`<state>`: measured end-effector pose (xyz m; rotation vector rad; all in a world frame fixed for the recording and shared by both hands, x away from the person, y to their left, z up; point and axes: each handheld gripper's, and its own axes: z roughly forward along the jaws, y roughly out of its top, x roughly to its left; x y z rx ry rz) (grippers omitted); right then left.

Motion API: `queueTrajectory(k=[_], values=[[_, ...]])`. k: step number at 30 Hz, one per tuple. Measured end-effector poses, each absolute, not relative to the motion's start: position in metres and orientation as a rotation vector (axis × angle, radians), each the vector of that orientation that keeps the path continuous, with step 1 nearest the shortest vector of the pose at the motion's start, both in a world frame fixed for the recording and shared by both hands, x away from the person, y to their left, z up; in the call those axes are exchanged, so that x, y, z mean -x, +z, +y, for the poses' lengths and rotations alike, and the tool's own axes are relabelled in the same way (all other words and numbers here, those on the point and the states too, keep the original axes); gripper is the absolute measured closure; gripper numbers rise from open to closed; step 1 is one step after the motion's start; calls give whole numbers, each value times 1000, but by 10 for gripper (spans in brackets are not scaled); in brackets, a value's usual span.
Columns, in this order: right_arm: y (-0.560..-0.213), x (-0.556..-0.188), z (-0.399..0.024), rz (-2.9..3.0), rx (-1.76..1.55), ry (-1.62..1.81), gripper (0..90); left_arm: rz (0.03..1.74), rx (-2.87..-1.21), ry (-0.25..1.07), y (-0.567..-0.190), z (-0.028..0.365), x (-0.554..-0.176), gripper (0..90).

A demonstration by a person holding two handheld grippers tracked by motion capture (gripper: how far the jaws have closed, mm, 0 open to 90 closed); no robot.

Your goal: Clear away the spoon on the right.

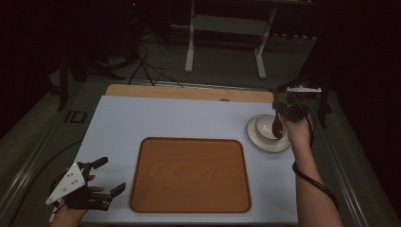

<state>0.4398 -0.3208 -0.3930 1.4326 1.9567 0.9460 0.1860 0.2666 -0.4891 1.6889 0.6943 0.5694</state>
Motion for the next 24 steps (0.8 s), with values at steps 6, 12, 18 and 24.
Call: queueTrajectory(k=[6,12,18,24], values=[[-388,-414,-318,1958,-1447,959,797,686,-1687,566,-489,265,-186,15],[-395,-396,-316,1969,-1461,967,797,677,-1685,558,-488,264,-185,15],[-408,-384,-309,1991,-1477,963,797,669,-1693,559,-488,263,-185,15],[-419,-370,-299,2017,-1486,990,797,669,-1689,553,-488,263,-185,15]])
